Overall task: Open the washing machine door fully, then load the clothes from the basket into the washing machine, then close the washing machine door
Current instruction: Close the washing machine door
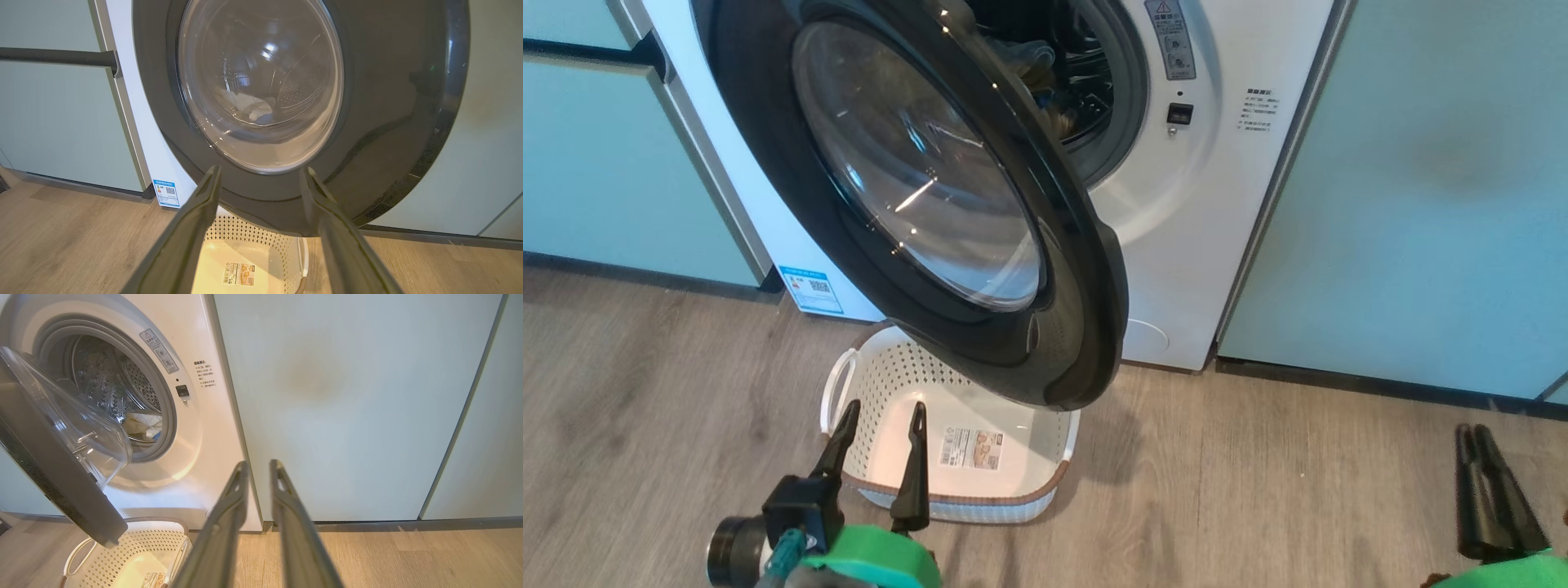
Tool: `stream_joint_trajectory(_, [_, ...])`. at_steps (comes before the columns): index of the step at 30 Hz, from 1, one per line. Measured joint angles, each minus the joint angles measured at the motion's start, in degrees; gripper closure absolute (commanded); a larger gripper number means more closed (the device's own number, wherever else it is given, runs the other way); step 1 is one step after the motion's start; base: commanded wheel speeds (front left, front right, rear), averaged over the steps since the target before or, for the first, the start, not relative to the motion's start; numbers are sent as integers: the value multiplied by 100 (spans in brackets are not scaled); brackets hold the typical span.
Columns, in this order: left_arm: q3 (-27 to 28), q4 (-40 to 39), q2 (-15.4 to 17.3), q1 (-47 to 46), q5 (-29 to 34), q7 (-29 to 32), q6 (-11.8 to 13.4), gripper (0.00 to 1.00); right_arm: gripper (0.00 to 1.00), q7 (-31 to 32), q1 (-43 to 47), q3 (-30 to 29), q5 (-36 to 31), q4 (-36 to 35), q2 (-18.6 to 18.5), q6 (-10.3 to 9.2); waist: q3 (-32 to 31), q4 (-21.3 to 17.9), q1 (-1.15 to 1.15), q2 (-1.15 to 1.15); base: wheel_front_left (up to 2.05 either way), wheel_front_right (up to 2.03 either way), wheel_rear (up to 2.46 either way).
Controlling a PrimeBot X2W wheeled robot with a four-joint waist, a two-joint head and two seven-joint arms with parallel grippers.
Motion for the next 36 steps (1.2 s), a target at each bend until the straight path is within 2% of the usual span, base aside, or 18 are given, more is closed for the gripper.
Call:
stream_joint_trajectory(1, [2,4,-2,1,0,0,-2,0,100,18,0,-1,1,1,0,0,11,4,0,0,0,0,0])
stream_joint_trajectory(13, [-25,35,-27,-83,45,-29,-4,0,100,47,-63,107,2,63,0,0,140,205,0,0,0,0,0])
stream_joint_trajectory(20, [-82,82,-105,-236,84,-32,-10,0,100,54,-573,341,1,-255,-1,0,251,442,0,0,0,0,0])
stream_joint_trajectory(26, [-186,141,-218,-370,104,-33,-89,0,100,182,-1168,1101,0,-758,-31,0,303,728,0,0,0,0,0])
stream_joint_trajectory(29, [-196,201,-248,-391,156,-34,-118,0,100,303,-1390,1729,11,-992,-154,0,304,952,0,0,0,0,0])
stream_joint_trajectory(36, [-238,245,-341,-442,205,-34,-189,0,100,476,-1458,2515,126,-1070,-277,0,322,1372,0,0,0,0,0])
